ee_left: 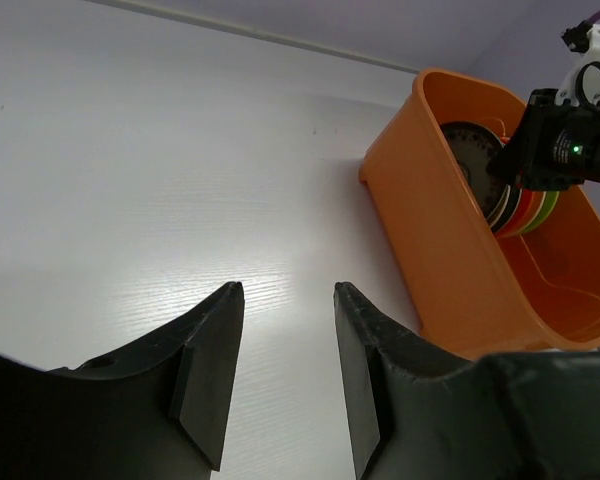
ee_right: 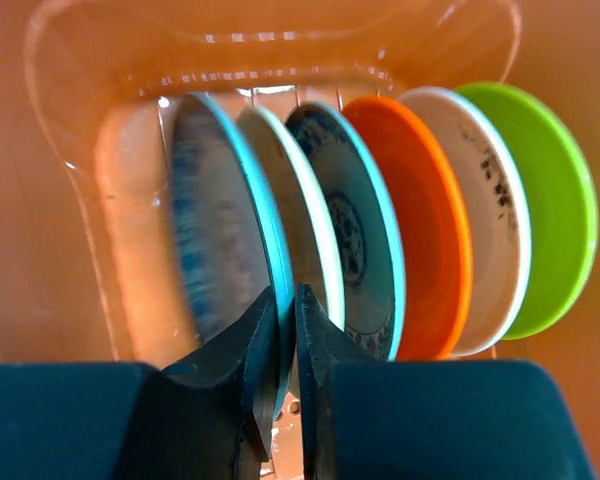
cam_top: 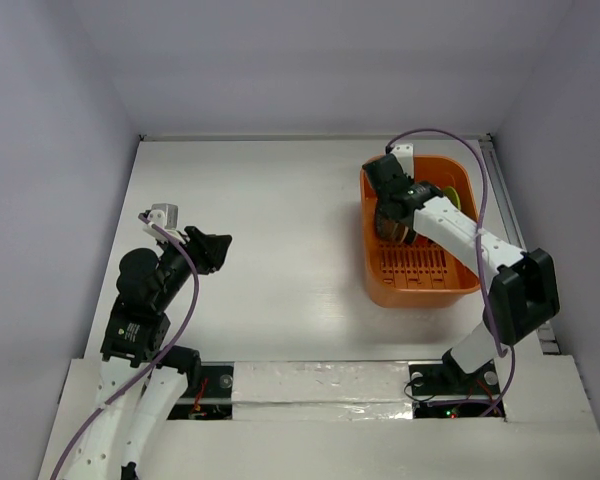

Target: Unload the plates from the dish rack

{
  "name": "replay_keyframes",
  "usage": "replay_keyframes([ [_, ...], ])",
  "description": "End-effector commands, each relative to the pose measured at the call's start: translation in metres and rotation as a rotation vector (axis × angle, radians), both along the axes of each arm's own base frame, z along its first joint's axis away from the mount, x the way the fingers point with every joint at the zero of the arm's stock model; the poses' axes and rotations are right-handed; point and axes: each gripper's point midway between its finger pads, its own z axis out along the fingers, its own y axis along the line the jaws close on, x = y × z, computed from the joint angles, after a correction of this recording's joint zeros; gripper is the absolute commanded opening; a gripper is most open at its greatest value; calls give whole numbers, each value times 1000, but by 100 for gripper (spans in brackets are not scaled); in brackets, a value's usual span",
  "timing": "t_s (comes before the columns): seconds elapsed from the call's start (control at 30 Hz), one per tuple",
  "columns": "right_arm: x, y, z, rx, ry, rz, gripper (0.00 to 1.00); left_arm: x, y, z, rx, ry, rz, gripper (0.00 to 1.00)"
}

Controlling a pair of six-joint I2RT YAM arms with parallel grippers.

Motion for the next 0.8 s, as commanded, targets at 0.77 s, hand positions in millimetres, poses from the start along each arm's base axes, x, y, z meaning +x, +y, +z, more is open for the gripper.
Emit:
replay_keyframes([
  [0.77, -35, 161, 192, 468, -376, 445, 0, 2, 8, 13, -15, -50, 47, 39],
])
